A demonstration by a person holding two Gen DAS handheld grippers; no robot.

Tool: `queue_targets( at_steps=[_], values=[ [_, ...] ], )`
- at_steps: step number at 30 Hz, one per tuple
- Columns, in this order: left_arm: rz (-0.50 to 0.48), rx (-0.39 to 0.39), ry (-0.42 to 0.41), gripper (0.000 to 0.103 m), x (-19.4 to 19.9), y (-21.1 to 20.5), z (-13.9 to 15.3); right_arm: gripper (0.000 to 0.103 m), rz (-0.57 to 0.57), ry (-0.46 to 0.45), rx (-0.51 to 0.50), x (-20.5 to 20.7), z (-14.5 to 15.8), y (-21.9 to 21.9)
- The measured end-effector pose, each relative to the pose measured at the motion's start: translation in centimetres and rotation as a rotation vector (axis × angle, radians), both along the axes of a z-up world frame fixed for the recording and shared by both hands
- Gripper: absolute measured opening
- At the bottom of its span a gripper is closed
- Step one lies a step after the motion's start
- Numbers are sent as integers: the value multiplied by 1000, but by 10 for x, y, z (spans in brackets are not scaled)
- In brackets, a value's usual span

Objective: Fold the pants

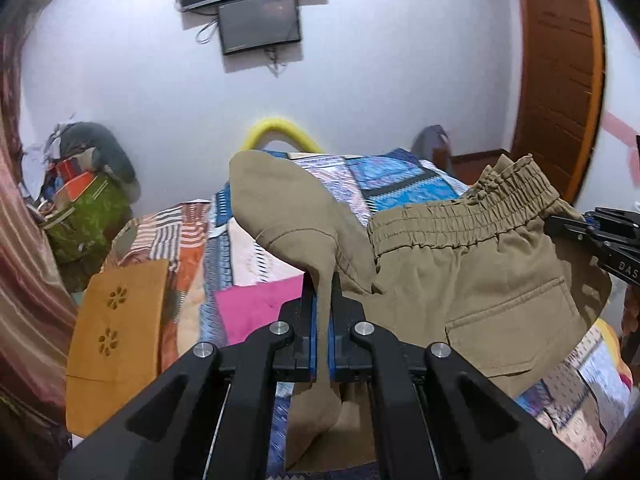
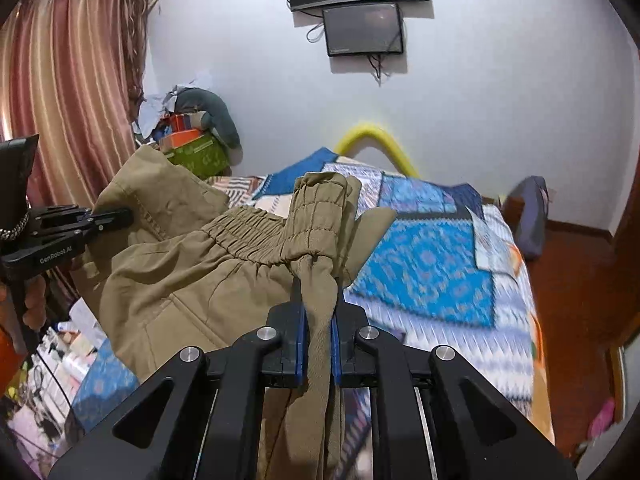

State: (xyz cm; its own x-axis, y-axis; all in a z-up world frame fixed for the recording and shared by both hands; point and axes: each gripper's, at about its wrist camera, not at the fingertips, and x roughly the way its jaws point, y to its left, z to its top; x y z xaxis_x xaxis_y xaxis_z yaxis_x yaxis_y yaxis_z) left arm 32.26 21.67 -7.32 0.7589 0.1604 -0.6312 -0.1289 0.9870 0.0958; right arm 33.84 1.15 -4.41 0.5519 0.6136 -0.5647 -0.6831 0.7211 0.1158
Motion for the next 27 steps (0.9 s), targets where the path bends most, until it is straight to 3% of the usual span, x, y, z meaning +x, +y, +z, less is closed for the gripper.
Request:
queue_targets(
  at_steps=[8,14,22,27],
  values=[
    [90,-11,36,4,46,66,-42,9,29,8,-21,43,-31,65],
    [161,-54,91,4,82,117,-103,9,49,32,-74,70,-76,113],
    [222,-84,243,4,117,167,-191,9,74,111,-185,94,-137,161],
    [256,-113,364,9,118,183,-230,9,69,169,-286,103,-164,170]
  ],
)
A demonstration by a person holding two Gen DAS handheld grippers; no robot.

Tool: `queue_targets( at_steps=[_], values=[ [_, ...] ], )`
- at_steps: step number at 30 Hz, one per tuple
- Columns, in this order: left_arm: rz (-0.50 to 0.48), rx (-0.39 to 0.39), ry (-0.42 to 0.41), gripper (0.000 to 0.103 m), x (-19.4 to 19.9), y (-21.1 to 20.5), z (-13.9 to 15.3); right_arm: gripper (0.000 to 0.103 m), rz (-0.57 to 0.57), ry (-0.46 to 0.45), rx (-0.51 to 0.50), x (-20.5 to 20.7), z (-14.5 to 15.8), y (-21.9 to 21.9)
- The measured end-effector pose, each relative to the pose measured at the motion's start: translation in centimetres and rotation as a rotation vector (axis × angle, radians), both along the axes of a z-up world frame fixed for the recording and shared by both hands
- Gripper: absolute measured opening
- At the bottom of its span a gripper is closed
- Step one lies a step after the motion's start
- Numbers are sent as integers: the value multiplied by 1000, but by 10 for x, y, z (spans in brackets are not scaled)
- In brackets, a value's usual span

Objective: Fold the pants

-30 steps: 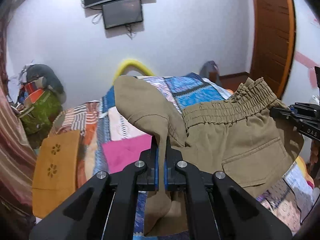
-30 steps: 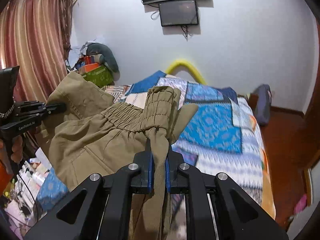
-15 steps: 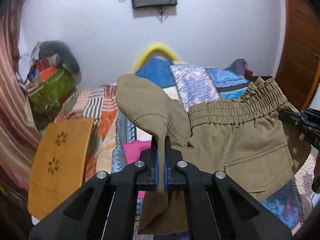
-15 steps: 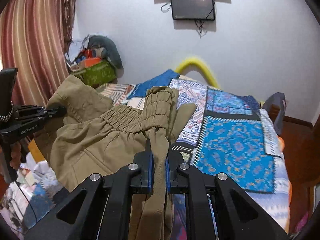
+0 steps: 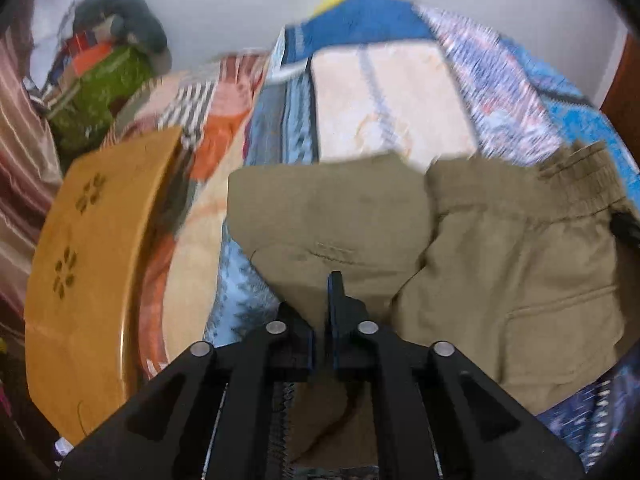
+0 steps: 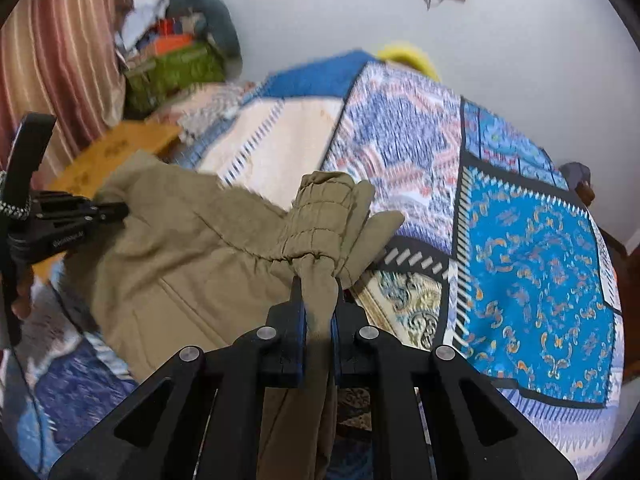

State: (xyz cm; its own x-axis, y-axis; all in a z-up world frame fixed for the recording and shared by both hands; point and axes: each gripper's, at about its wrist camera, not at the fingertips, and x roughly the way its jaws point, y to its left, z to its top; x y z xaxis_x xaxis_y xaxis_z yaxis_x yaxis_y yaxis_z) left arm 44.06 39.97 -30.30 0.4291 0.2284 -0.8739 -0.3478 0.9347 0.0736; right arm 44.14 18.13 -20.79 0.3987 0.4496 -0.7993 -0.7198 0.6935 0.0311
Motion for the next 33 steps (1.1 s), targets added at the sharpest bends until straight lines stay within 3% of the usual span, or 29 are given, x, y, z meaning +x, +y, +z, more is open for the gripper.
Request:
queue_targets(
  at_steps=[2,7,10,15,19,23,29,33],
  values=[
    [16,-30,32,13,-4,5,-12,12,-14,64,-14,8,-6,-5],
    [51,-13,86,20,-20,13,-25,27,-20,60,-85,0,-9,-14],
    [53,14,97,21,-36,11,-19,39,-2,79,-110,-8,-8,-21],
    [21,61,75,21,-66,-4,11,41,16,50,-106,-32,11,-36],
    [8,62,-11,21,-91,-19,59,41,13,13,-39,-54,47,-48],
    [-28,87,-123,21,-116,-46,121,41,9,-30,86,-82,105,-63],
    [-88,102,-354,21,-177,-104,233,41,6,-189,248,-146,199,-89],
    [-134,96,-488,21,-226,-140,290,41,26,-304,342,-195,247,-111]
  ],
)
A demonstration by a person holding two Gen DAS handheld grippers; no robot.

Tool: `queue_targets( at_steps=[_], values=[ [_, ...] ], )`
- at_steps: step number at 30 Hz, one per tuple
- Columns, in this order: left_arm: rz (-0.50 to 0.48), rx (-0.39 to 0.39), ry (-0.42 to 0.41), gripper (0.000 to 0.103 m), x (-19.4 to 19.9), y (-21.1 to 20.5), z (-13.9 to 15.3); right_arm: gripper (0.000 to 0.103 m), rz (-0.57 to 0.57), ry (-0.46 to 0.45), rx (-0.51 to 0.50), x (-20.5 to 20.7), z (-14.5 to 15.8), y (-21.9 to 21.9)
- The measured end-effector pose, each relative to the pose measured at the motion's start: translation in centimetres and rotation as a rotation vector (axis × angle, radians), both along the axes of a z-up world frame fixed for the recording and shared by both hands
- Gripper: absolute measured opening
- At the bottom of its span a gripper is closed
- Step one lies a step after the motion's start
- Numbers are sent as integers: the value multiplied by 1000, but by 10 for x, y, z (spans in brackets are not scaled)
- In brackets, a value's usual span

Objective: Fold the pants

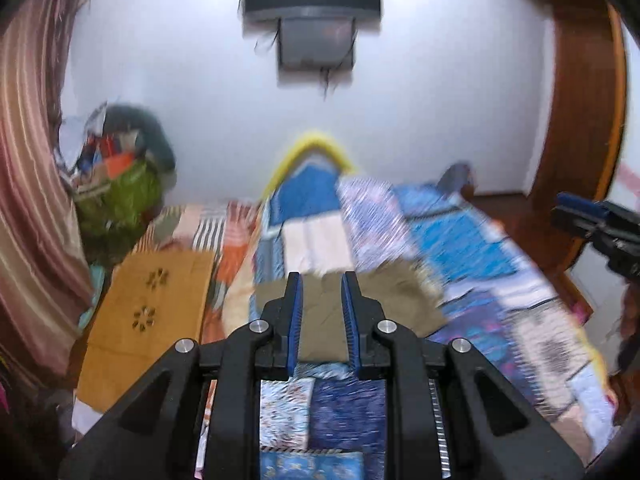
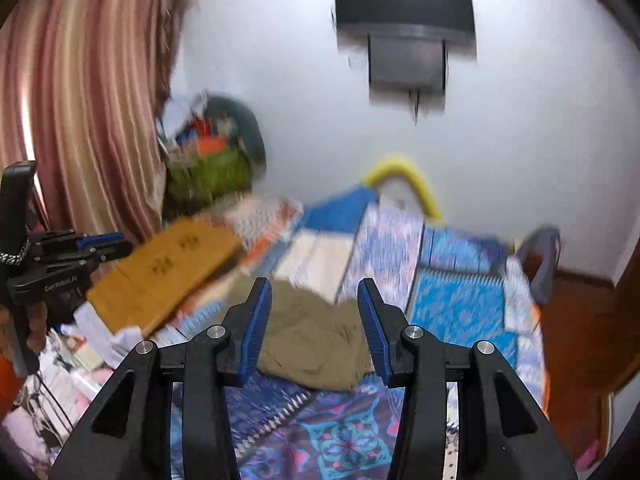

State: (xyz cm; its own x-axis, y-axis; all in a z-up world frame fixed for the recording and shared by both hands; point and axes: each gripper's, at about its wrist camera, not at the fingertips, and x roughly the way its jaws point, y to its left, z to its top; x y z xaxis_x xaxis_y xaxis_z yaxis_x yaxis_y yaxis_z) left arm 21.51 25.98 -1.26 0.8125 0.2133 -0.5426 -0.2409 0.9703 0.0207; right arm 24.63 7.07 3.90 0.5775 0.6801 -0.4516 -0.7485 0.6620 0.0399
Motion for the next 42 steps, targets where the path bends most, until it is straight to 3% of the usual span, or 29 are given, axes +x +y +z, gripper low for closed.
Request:
queue_targets(
  at_steps=[7,16,19,21,24,26,27,30,32,42],
  values=[
    [-40,27,-202,21,-94,-58,65,41,63,-155,147,-104,51,-40],
    [-28,75,-340,21,-186,-112,72,41,59,-221,252,-178,49,-62],
    [-22,75,-350,37,-202,-122,64,41,57,-225,265,-192,41,-64],
    [-8,70,-363,65,-212,-127,59,49,65,-222,266,-196,37,-62],
    [-11,80,-366,77,-223,-133,54,66,44,-257,265,-204,35,-62],
    [-7,87,-368,88,-228,-136,51,85,27,-266,271,-207,34,-60],
    [-3,87,-374,94,-232,-137,50,88,26,-267,276,-211,35,-62],
    [-6,71,-386,103,-234,-134,51,93,19,-260,279,-209,36,-62],
    [5,54,-392,103,-234,-130,51,103,7,-263,281,-212,35,-64],
    [25,56,-388,103,-232,-134,44,103,-24,-263,293,-221,27,-77]
  ],
)
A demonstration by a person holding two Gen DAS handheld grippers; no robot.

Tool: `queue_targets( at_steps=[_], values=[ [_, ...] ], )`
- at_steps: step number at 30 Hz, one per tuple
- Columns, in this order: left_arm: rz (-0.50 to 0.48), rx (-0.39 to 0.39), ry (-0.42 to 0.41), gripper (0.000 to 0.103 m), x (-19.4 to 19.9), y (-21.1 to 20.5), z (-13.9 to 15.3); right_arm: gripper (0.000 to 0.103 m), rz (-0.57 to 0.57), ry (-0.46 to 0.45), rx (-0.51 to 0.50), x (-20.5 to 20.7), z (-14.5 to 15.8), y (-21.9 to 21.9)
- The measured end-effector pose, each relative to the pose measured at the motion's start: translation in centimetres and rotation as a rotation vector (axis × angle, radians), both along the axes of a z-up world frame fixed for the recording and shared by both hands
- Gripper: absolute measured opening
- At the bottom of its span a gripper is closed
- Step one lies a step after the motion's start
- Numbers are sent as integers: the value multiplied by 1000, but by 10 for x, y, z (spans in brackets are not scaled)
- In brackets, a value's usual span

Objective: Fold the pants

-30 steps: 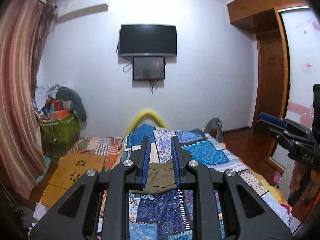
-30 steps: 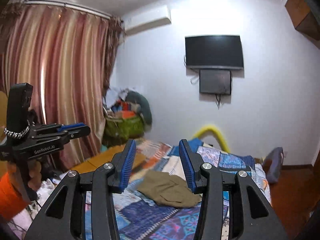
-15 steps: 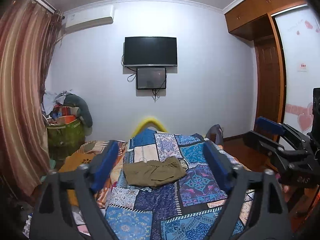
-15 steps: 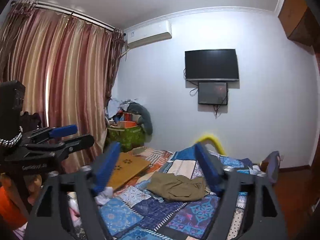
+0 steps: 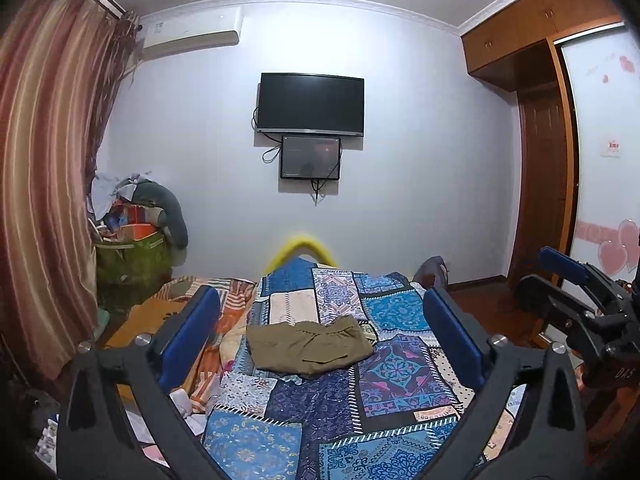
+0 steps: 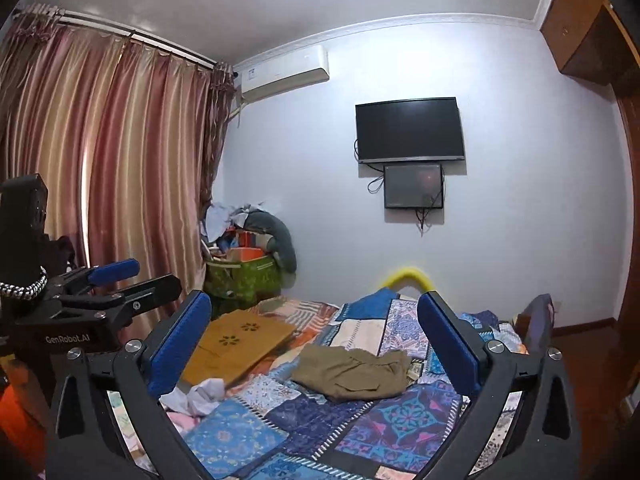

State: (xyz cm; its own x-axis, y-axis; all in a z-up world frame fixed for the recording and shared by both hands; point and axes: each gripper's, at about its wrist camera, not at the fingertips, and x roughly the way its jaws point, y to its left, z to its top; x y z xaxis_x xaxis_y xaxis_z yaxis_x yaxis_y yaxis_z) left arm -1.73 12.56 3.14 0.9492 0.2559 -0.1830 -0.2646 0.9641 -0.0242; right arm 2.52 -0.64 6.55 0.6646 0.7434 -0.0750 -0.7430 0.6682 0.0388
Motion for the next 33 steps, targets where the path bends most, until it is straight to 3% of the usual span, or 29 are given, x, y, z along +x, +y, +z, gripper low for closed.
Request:
queue_targets(
  at_steps=[33],
  values=[
    [-19,3,18,103,5,0,-6,103,-31,38,-15,-4,0,-4]
  ],
)
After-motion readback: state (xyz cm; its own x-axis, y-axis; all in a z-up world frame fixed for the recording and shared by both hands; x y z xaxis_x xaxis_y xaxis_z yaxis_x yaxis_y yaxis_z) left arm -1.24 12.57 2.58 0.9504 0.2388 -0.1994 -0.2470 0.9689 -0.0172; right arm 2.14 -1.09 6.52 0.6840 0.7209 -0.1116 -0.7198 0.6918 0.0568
